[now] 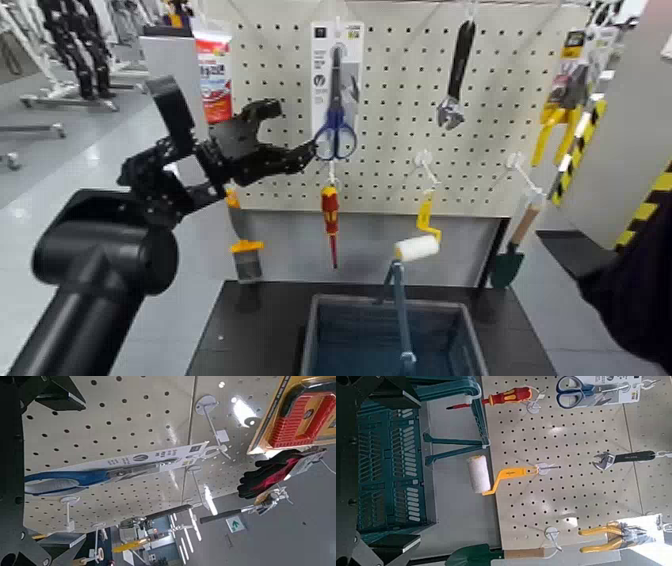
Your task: Put the blue scissors into the crate.
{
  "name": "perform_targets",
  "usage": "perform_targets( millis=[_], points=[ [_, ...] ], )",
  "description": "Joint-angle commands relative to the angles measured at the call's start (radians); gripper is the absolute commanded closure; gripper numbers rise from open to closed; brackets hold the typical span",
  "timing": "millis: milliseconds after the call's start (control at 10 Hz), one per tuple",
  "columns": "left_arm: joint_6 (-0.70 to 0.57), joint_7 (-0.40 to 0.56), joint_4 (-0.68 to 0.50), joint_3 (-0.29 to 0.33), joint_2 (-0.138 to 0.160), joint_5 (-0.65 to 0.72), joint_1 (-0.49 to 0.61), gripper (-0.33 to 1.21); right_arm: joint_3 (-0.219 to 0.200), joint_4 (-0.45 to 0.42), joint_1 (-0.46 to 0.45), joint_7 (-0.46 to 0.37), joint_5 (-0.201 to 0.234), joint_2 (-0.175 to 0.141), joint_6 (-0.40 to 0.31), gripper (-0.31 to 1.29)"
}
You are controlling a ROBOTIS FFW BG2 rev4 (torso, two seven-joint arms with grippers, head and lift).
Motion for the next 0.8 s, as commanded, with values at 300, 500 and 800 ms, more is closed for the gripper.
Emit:
perform_targets(
  millis=[300,500,800],
  points=[
    [-0.084,-0.031,0.151,-0.06,-0.03,0.019,-0.107,0.15,0.005,0.0,-0.003,0.0,-0.002,-0.001,0.005,0.12],
    [-0.12,-0.037,0.194,-0.087,-0.042,0.033,-0.15,0.15,0.01,0.0,-0.005,0.0,-0.003,-0.003,0.005,0.12],
    [-0.126,-0.04,0.213,-0.097,-0.05,0.027,-0.168,0.18,0.011,0.002,-0.006,0.0,-0.005,-0.003,0.007,0.12]
  ],
)
